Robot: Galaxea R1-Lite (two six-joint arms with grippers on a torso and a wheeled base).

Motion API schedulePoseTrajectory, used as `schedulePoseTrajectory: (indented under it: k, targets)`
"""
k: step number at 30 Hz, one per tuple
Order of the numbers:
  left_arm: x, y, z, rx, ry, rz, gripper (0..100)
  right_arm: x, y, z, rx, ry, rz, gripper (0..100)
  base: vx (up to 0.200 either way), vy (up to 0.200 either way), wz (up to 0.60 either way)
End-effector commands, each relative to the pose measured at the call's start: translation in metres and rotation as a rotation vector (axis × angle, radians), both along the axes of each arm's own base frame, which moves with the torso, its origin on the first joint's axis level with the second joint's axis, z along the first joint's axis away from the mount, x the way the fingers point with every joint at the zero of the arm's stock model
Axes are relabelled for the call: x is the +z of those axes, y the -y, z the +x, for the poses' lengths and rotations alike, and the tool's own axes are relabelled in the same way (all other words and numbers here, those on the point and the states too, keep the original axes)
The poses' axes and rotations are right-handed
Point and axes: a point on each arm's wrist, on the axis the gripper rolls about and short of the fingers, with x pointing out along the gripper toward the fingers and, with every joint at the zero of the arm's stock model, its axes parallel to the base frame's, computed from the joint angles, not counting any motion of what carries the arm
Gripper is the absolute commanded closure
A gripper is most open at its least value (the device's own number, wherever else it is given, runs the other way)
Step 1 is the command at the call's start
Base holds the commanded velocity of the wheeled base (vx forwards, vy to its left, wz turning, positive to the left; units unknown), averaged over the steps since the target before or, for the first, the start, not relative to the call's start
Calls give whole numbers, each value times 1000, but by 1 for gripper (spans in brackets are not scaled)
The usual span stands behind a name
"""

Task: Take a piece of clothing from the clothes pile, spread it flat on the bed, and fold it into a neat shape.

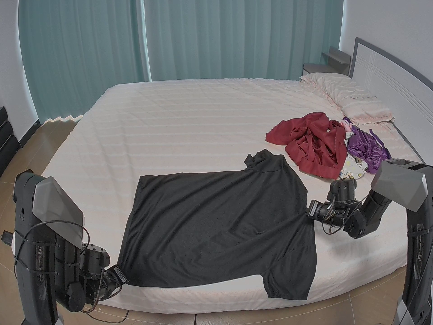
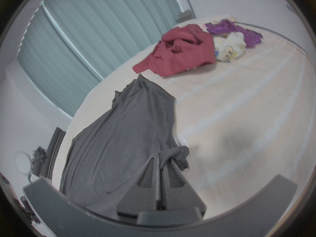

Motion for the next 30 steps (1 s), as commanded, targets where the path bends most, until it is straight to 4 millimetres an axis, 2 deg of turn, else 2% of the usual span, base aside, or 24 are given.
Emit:
schedulePoseTrajectory:
  k: [1,7,8,11,14,16,23,26,30]
  targets:
    - [-3,0,-5,-4,-30,6,100,0,1,21,37,51,-46,100,0,0,0]
    - [-3,0,-5,-4,-32,7,100,4,0,40,55,109,-48,100,0,0,0]
    - [-4,0,-5,-4,-33,7,100,4,0,41,56,108,-51,0,0,0,0]
    - [-4,0,-5,-4,-33,7,100,-6,0,39,80,81,-79,0,0,0,0]
    - [-3,0,-5,-3,-33,8,100,-8,2,35,82,61,-79,0,0,0,0]
    - [-4,0,-5,-4,-33,7,100,-8,12,31,62,46,-78,0,0,0,0]
    - [-4,0,-5,-4,-33,7,100,15,46,16,-23,53,-69,0,0,0,0]
    - [-4,0,-5,-4,-33,7,100,23,52,6,-44,42,-44,0,0,0,0]
    - [-4,0,-5,-4,-33,7,100,33,40,-41,-18,-59,68,0,0,0,0]
